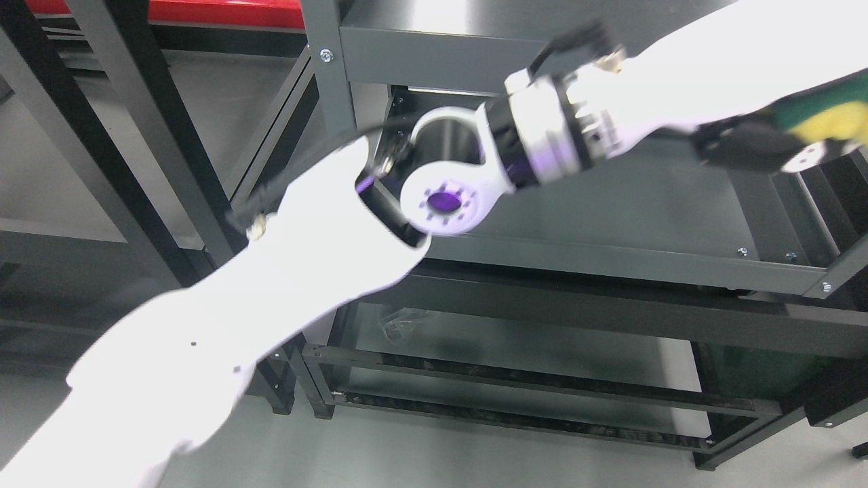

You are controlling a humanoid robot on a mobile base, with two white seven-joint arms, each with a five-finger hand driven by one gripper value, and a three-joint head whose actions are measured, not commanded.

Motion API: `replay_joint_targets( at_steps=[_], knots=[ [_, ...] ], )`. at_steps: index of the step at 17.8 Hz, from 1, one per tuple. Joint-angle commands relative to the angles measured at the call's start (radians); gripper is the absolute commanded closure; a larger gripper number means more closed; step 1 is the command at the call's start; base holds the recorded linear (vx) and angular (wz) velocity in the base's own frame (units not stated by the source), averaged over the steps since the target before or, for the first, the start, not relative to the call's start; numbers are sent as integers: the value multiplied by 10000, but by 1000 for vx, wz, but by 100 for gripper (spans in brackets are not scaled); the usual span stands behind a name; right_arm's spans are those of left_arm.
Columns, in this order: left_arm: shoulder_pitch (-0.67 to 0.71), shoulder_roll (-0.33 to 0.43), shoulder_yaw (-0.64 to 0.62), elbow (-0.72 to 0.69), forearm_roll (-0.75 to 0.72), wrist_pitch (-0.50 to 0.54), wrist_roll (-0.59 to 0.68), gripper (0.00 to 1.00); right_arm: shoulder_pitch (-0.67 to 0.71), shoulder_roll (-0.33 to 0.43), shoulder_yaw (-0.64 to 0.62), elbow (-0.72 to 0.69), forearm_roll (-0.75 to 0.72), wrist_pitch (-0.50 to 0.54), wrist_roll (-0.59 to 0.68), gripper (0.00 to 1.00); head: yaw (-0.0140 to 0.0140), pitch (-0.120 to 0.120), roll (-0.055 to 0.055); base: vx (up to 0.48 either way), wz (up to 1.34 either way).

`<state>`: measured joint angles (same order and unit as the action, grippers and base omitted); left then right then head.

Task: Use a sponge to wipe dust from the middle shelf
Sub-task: 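Extend the left arm into the middle shelf, sponge against its surface, then sweep the sponge back and forth across the middle shelf with the left hand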

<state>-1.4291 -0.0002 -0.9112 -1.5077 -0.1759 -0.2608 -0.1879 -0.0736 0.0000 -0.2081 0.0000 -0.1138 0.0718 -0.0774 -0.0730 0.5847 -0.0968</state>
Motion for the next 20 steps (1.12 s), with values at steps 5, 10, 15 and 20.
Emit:
replay_joint_targets(
  at_steps=[5, 10, 15, 20],
  knots=[
    [-2936, 176, -4340, 3598, -1827, -1253, -284, 96, 0, -175, -6, -174, 3, 49, 38, 0, 0, 0, 0, 0, 0],
    [-2706, 176, -3853, 4232, -2107, -1917, -269, 96, 0, -175, -6, -174, 3, 49, 38, 0, 0, 0, 0, 0, 0],
    [-2079, 703, -2366, 3132, -2107, -2285, -1033, 97, 0, -175, -6, -174, 3, 49, 38, 0, 0, 0, 0, 0, 0],
    [-1220, 3187, -939, 571, -2061, -2285, -1465, 97, 0, -175, -6, -174, 3, 49, 38, 0, 0, 0, 0, 0, 0]
  ],
)
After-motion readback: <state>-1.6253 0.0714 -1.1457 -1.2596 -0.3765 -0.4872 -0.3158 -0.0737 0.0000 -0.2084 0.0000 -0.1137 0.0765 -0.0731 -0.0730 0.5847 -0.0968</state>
